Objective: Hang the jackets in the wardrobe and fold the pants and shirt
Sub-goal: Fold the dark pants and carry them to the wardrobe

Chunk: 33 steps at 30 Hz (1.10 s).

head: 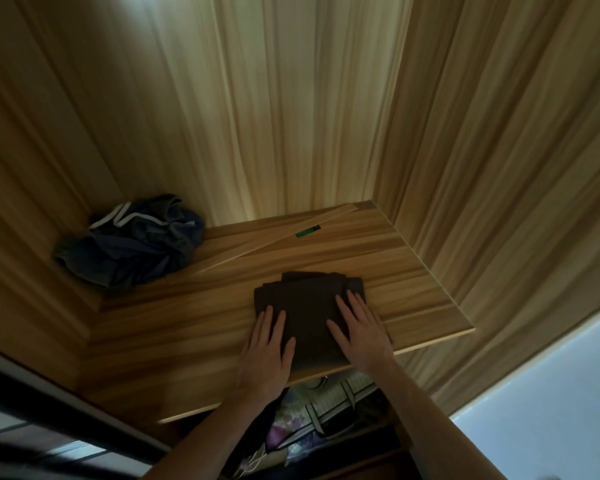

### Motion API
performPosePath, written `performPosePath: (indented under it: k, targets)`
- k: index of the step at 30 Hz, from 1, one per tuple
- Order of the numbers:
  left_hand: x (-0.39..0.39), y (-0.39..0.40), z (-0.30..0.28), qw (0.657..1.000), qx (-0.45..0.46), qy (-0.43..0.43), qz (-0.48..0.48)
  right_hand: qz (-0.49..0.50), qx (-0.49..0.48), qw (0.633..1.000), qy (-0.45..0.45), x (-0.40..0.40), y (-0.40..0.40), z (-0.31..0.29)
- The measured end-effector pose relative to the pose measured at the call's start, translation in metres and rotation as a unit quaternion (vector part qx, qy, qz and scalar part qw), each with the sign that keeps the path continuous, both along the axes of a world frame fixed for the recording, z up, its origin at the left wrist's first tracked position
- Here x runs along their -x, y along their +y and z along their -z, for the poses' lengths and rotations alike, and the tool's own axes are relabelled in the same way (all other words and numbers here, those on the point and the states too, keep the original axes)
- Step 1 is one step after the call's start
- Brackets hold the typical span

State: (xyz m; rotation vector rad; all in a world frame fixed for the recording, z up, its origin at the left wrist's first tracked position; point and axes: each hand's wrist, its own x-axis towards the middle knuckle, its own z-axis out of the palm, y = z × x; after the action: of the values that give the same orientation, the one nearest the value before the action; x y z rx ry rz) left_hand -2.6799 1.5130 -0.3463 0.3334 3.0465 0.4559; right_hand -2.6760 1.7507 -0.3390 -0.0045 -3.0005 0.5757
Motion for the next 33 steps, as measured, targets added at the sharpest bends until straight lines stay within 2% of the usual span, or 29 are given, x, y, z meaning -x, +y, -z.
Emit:
performPosePath:
  k: [4,7,15,21,25,28,33]
  targets:
    - [-0.005,-0.002,-0.014,0.999,-0.001,-0.044,0.003,-0.011,-0.006,0.999,-0.03,-0.002,0.002,-0.01]
    - [-0.006,-0.007,-0.033,0.999,-0.009,-0.043,0.01,-0.008,0.005,1.0,0.001,-0.012,-0.002,-0.026]
    - [-0.037,-0.034,-0.092,0.988,-0.051,0.122,0.081,0.042,0.063,0.989,0.125,-0.076,-0.028,-0.075]
    - [-0.055,-0.045,-0.127,0.964,-0.114,0.156,0.18,0.127,0.102,0.97,0.178,-0.146,-0.052,-0.106]
    - [-0.074,-0.05,-0.148,0.936,-0.178,0.179,0.244,0.211,0.073,0.953,0.203,-0.193,-0.083,-0.127]
    - [-0.09,-0.053,-0.155,0.912,-0.232,0.165,0.295,0.266,0.05,0.938,0.216,-0.23,-0.106,-0.14]
    - [-0.132,-0.052,-0.16,0.847,-0.274,0.168,0.423,0.377,0.013,0.899,0.222,-0.31,-0.148,-0.158]
